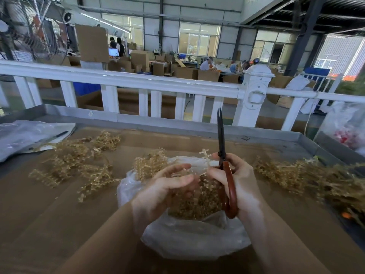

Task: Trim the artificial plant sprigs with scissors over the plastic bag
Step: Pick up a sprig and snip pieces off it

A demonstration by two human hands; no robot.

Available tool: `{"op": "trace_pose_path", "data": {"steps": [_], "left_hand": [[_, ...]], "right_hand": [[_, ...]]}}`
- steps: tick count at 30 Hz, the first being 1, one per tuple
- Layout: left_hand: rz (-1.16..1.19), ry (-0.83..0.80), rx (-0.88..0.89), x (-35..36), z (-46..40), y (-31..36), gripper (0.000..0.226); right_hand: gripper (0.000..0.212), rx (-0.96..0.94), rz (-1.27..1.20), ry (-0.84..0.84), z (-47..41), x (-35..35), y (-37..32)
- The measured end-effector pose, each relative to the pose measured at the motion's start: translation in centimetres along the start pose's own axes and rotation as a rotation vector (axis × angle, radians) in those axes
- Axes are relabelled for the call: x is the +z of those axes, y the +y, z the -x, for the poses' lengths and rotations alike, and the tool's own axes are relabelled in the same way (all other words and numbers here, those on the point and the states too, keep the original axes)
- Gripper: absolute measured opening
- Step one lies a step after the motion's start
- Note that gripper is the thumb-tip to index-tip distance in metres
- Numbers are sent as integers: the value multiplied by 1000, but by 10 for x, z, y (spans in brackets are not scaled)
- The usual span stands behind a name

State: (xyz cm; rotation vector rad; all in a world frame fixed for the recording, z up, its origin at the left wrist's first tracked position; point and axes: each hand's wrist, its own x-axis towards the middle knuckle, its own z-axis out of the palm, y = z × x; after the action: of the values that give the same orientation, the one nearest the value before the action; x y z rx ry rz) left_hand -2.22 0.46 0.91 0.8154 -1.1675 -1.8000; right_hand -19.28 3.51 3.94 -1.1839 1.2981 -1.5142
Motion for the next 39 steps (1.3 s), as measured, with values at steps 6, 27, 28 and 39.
{"op": "trace_pose_path", "data": {"steps": [6,27,28,39], "left_hand": [[61,163,8,6,-1,-13,14],[-38,252,-100,12,-12,-28,54],[-16,262,-98,12,-12,-28,66],[107,416,6,2,-18,-26,20]], "right_hand": [[29,41,3,70,1,3,9],[27,-115,125,11,7,17,24],[25,-131,136,6,7,17,23],[11,-175,471,-49,7,10,31]]}}
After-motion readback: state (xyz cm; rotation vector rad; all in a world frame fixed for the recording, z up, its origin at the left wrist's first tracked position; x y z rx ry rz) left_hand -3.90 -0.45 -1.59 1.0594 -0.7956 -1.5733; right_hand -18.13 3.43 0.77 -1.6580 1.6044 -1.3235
